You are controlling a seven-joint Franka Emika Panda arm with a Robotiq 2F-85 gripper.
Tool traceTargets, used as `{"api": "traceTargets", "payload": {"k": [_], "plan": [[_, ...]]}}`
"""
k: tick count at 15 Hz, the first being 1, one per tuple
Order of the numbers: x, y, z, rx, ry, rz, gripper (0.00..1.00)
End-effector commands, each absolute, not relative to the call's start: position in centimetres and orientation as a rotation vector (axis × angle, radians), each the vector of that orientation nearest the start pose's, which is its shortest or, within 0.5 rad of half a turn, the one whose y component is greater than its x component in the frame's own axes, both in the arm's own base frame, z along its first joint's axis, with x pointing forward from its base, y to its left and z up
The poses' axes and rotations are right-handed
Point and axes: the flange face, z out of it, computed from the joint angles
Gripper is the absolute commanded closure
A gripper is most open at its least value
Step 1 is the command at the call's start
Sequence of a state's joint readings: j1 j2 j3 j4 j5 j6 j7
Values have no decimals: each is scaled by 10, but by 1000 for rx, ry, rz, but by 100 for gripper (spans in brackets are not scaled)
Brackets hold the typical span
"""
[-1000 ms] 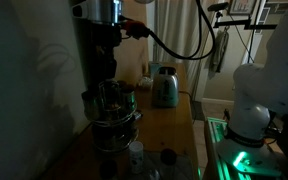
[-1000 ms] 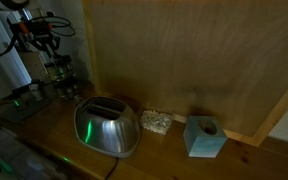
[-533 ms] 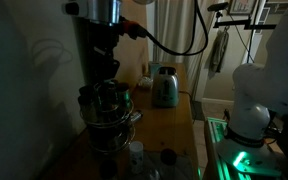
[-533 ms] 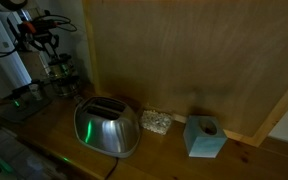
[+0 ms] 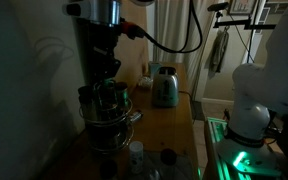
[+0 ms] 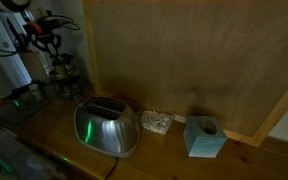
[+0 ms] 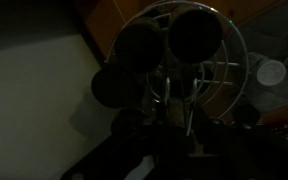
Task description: Twist around the rack of spices then put the white bottle on the rack
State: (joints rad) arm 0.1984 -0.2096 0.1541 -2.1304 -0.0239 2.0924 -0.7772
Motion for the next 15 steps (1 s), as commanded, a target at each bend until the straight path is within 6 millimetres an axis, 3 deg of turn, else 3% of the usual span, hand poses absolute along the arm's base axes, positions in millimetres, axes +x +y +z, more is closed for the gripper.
{"api": "traceTargets", "payload": {"k": [1, 9, 10, 11, 13, 15], "plan": [[486, 182, 506, -2655, -1772, -266, 92], [491, 188, 505, -2538, -1935, -326, 91], [490, 186, 504, -2546, -1937, -311, 84], [490, 184, 505, -2557, -1928, -301, 47], [489, 181, 507, -2586, -1910, -298, 40], [488, 181, 508, -2594, -1909, -301, 25]]}}
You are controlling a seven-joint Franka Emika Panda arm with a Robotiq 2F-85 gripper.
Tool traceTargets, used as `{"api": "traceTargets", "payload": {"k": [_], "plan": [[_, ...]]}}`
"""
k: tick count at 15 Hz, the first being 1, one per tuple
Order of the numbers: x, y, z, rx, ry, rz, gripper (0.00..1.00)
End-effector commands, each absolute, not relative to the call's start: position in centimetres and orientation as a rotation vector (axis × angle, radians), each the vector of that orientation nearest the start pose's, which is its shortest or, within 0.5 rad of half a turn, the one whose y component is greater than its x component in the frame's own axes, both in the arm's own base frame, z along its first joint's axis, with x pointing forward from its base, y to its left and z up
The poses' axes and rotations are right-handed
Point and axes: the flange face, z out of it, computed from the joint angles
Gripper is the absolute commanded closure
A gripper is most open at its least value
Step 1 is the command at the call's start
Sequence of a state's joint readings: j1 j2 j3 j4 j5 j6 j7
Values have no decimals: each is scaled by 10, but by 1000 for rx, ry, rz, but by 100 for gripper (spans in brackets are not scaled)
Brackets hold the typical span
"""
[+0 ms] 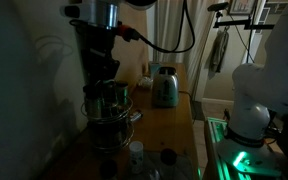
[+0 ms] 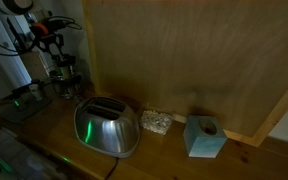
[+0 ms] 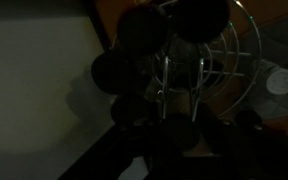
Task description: Twist around the rack of spices then put the white bottle on the rack
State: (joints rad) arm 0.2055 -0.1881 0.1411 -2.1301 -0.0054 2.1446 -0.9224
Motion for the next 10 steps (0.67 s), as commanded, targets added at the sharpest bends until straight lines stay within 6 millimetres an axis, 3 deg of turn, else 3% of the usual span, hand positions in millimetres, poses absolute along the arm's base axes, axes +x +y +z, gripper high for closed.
{"api": "traceTargets", "payload": {"k": [1, 4, 7, 10], "plan": [[487, 181, 511, -2597, -1915, -310, 18], [485, 181, 518, -2609, -1924, -332, 1], [477, 186, 538, -2666, -1902, -404, 0], [458, 192, 561, -2817, -1654, -390, 0]]}}
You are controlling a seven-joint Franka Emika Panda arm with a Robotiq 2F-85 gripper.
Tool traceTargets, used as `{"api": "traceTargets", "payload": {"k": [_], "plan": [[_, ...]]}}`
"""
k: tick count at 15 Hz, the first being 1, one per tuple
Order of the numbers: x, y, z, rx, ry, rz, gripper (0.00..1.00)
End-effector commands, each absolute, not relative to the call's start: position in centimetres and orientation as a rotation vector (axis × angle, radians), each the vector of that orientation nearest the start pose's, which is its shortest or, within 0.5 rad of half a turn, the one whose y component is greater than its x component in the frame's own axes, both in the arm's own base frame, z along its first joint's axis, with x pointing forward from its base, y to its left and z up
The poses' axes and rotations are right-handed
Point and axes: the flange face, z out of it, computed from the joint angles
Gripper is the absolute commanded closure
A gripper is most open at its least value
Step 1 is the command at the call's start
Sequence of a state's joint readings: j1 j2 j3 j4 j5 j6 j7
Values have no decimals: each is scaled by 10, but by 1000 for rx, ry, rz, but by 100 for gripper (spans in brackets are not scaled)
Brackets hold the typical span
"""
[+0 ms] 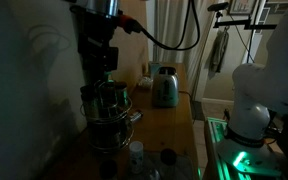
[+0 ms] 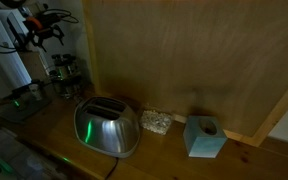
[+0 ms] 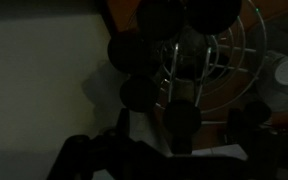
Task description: Twist around the rack of spices then put the white bottle on the rack
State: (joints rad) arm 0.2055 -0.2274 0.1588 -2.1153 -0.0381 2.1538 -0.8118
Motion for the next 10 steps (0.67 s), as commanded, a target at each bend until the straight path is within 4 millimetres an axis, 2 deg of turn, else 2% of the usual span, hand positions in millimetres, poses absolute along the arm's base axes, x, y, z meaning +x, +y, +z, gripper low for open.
{"api": "traceTargets", "payload": {"k": [1, 5, 8, 10], "plan": [[451, 194, 564, -2851, -1591, -378, 0], [409, 209, 565, -3042, -1294, -196, 0], [380, 229, 549, -3120, -1114, -51, 0], [367, 244, 530, -3121, -1046, 39, 0]]}}
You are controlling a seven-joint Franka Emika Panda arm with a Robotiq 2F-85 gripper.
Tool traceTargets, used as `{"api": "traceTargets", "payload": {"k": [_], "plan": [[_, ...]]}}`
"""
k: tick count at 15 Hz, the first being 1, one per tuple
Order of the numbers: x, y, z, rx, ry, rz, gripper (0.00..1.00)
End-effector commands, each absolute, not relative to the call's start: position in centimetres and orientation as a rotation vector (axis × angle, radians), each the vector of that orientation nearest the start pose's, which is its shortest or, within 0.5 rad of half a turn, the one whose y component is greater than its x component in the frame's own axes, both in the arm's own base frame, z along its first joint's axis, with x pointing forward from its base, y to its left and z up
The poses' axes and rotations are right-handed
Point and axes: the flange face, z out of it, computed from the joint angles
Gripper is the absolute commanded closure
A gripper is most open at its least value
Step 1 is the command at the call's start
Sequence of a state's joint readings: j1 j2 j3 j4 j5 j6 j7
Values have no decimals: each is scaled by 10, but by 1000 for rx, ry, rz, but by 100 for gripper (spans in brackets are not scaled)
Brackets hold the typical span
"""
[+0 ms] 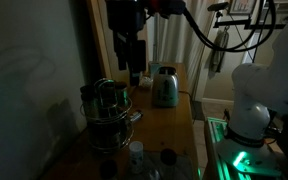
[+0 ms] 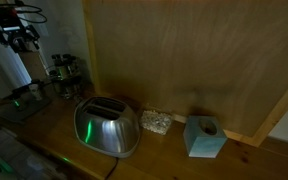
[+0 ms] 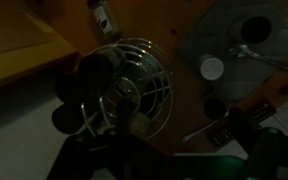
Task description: Twist around the rack of spices then put the white bottle on the rack
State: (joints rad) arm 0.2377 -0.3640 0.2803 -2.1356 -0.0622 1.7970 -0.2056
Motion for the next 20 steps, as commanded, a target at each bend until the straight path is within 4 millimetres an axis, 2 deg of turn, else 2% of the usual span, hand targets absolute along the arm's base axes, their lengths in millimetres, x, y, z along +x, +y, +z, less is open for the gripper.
{"api": "traceTargets", "payload": {"k": [1, 2, 3, 5, 10, 16, 20], "plan": [[363, 250, 520, -3115, -1025, 75, 0], [363, 253, 511, -3082, -1019, 48, 0], [368, 251, 526, -3107, -1077, 38, 0], [364, 255, 513, -3098, -1062, 59, 0], [365, 253, 511, -3094, -1049, 64, 0], [353, 275, 473, -3068, -926, 176, 0], [348, 282, 433, -3011, -988, 169, 0]]}}
